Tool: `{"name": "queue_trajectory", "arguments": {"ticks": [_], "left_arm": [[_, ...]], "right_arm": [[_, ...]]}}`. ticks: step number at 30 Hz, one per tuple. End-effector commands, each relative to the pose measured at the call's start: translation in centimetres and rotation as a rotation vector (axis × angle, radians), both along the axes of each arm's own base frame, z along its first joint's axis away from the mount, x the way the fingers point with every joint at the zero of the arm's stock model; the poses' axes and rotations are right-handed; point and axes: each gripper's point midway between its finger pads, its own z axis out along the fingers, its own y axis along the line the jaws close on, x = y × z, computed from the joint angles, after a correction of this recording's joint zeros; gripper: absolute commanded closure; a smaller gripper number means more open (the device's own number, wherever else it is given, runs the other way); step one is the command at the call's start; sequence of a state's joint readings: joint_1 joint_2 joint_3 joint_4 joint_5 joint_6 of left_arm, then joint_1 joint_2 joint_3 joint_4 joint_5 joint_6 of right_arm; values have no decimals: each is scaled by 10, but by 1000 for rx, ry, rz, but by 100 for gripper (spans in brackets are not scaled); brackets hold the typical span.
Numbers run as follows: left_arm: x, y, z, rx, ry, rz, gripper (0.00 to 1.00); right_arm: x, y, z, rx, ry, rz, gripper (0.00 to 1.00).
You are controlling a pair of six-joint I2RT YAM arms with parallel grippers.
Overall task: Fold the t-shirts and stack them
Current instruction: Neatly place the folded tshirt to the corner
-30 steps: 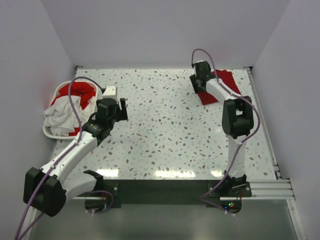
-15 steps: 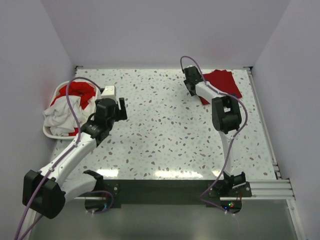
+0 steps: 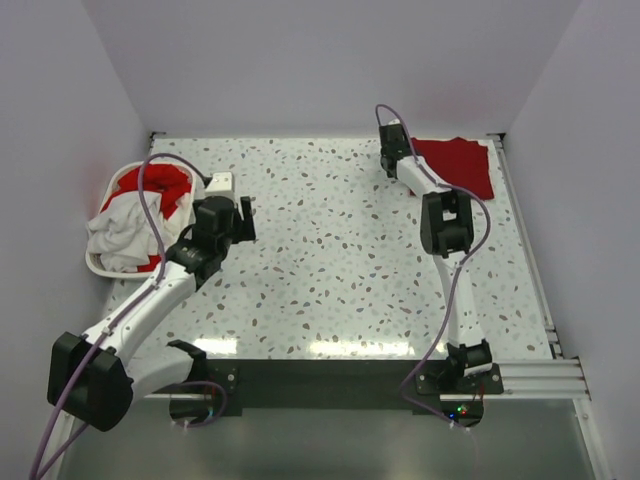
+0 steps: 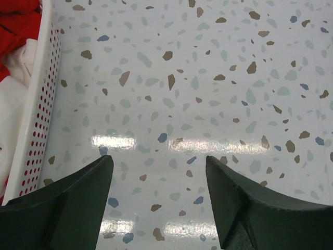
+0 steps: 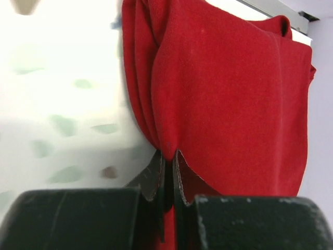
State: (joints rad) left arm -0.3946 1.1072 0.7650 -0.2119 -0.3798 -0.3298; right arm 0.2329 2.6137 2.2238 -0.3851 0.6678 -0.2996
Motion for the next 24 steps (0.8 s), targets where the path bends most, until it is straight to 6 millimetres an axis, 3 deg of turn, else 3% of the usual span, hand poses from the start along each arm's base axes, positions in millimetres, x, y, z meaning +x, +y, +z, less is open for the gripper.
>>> {"name": "queue_trajectory", "arguments": {"ticks": [1,4,11,14,15,16,17,18,19,21,24], "left_arm": [[4,4,2,1,-10,30,24],[4,4,-2,5,1,32,24],[5,4,-7,10,16,31,24],[6,4,-7,11,17,31,24],[6,4,-7,11,17,31,24],[6,3,-6,9,15,29,24],[6,3,-5,6,12,30,24],[6,3,-4,4,9,29,24],[6,3,-2,3,5,29,24],[5,3,0,-2,-2,28,24],[4,3,9,-15,-25,28,22]], "right_arm": [[-1,-44,0,-60,29,-60,100],[1,-62,-1,-81,31,-52,100],[9,-68,-19,-167,76,44,100],[7,-67,-17,-161,69,25,80],[5,-62,-15,-147,64,22,68],[6,-58,5,-138,30,25,62],[1,-46,5,-128,21,43,51],[0,-39,13,-112,3,56,46],[-1,-31,45,-87,-52,65,40],[-11,-3,60,-19,-68,103,29],[-29,32,106,119,-117,140,19]]}}
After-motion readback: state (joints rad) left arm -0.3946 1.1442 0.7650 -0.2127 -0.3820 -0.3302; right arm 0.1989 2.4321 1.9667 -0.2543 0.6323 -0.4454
